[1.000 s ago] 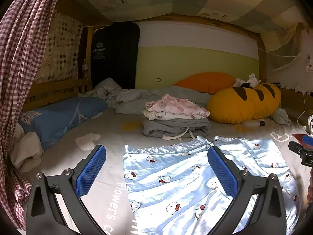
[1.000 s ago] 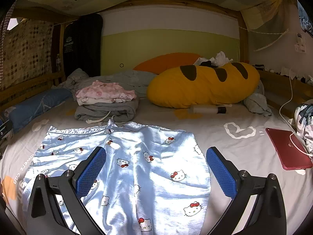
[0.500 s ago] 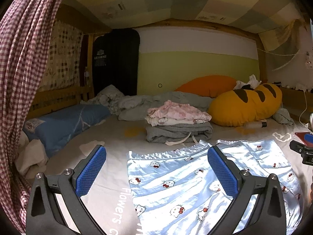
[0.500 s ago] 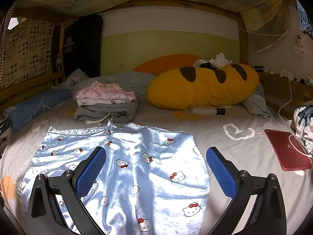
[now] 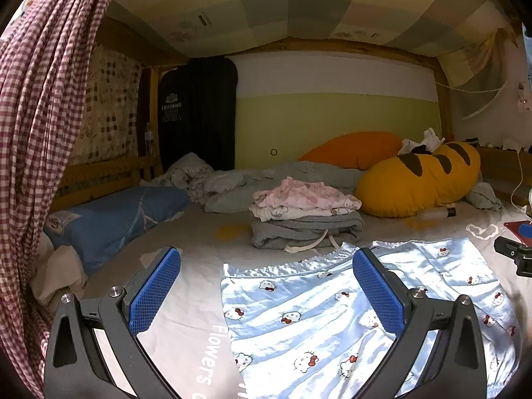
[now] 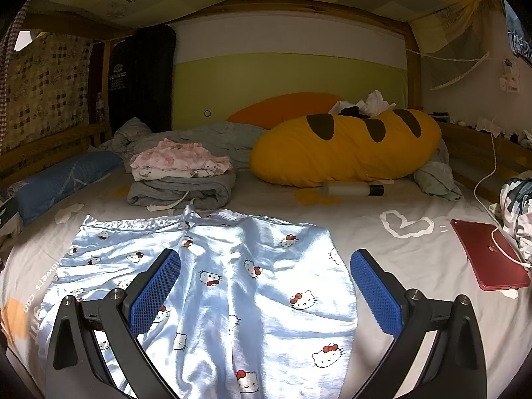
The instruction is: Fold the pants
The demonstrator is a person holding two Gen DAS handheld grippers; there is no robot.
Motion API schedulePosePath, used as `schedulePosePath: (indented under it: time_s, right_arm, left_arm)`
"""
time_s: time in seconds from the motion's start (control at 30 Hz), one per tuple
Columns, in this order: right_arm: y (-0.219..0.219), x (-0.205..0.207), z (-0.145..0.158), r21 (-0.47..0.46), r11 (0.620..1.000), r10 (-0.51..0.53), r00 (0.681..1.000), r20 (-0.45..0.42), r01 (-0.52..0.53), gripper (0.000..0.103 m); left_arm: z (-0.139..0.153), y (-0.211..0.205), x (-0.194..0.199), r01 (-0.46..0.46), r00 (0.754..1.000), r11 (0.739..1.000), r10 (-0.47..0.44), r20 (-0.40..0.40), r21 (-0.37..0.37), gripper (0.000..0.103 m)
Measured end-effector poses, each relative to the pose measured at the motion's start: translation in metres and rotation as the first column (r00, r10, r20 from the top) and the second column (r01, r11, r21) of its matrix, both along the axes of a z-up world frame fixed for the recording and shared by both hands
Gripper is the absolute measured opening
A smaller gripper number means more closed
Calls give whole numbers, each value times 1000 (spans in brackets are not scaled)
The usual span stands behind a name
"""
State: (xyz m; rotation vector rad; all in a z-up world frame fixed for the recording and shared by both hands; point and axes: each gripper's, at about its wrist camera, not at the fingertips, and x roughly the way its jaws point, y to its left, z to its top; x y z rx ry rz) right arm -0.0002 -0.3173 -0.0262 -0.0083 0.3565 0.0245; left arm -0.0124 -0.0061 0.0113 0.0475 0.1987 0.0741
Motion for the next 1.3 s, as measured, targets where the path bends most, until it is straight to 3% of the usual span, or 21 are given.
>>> schedulePosePath:
  time_s: [1.1,1.3]
  right_arm:
    - [-3,1,6,21,1000,-8,1000,12,8,102]
    - [-3,0,6,20,1000,-11,1000,10,10,102]
  left_arm:
    - [-3,-6,-2,11,1000,1000,-12,11,27,103]
    - [-2,-5,-4,34,999,999,-34,-8,-16,103]
